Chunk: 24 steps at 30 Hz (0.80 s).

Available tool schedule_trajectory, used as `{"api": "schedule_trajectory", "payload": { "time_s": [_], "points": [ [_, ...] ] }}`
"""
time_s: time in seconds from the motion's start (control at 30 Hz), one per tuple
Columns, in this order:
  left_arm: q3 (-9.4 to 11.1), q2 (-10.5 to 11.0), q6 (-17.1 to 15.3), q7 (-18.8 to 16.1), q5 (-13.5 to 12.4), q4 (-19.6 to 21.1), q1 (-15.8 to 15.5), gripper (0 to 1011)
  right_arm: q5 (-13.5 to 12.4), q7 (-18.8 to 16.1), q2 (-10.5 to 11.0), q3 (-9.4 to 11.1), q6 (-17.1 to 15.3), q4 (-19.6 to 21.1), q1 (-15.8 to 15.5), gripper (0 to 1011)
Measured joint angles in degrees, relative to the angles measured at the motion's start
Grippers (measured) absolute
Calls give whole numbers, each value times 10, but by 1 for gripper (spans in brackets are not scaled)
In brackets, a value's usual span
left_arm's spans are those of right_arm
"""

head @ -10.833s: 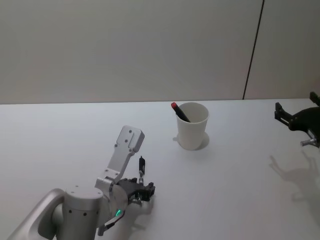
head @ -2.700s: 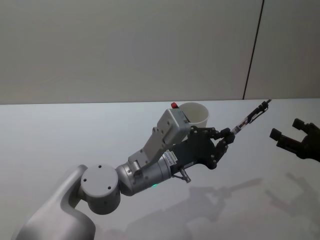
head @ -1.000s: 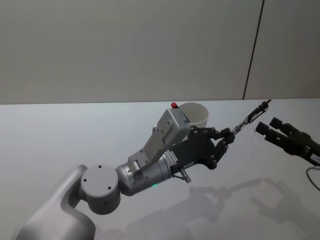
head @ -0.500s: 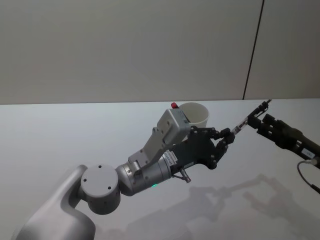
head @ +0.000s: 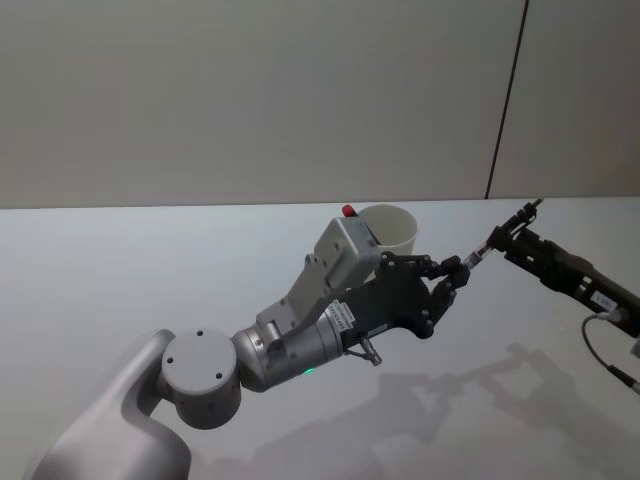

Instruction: Place the pen into the pen holder.

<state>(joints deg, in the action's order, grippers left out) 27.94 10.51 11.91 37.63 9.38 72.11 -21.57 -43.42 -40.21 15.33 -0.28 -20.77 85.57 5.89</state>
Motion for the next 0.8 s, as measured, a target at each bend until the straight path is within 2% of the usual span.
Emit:
{"api": "schedule_trajectory", "payload": {
  "time_s": [0.37, 0.8],
  "points": [
    [0, 0, 0, 0, 0, 0, 0, 132, -17, -5, 0, -7, -8, -11, 6, 1002],
    [0, 0, 0, 0, 0, 0, 0, 132, -40, -37, 4, -13, -3, -22, 10, 1002]
  ]
}}
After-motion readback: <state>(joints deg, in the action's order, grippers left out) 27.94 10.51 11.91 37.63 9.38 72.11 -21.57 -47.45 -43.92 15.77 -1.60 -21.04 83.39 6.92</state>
